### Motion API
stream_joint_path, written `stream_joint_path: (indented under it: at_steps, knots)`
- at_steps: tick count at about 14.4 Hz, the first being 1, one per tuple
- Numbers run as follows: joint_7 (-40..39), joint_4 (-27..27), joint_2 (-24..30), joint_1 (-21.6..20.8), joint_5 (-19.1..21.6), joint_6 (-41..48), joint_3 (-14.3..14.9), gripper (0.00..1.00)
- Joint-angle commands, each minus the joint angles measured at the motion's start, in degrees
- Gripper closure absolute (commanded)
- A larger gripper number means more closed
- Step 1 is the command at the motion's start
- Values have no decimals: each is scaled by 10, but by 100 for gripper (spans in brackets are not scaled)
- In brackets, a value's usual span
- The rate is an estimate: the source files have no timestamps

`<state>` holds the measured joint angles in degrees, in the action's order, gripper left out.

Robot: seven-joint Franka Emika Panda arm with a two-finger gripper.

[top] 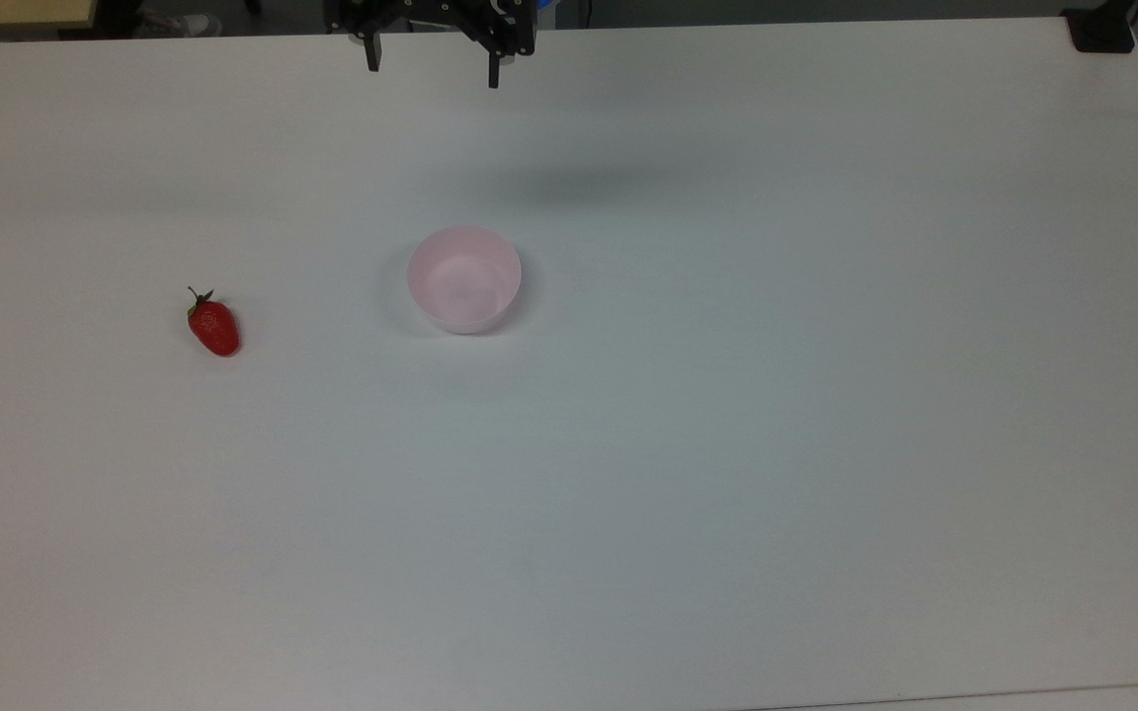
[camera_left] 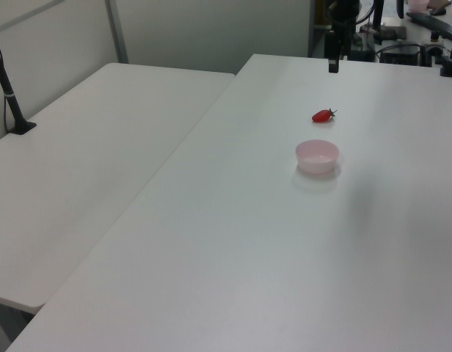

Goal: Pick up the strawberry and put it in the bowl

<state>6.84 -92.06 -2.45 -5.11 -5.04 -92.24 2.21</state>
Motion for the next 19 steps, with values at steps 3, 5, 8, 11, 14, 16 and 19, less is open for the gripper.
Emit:
stream_joint_path:
  at_steps: [3,5,8,11,14,16,19]
  knots:
    - [-27,-12,15,5,12,6,1,0]
    - [-27,-14,15,5,12,4,1,0]
    - [-27,-14,12,5,12,4,0,0]
    - [-42,-14,11,5,12,4,1,0]
    - [-132,-12,7,35,15,4,2,0]
    - [-170,-12,7,62,29,0,2,0]
    - [-240,-8,-5,105,36,-2,2,0]
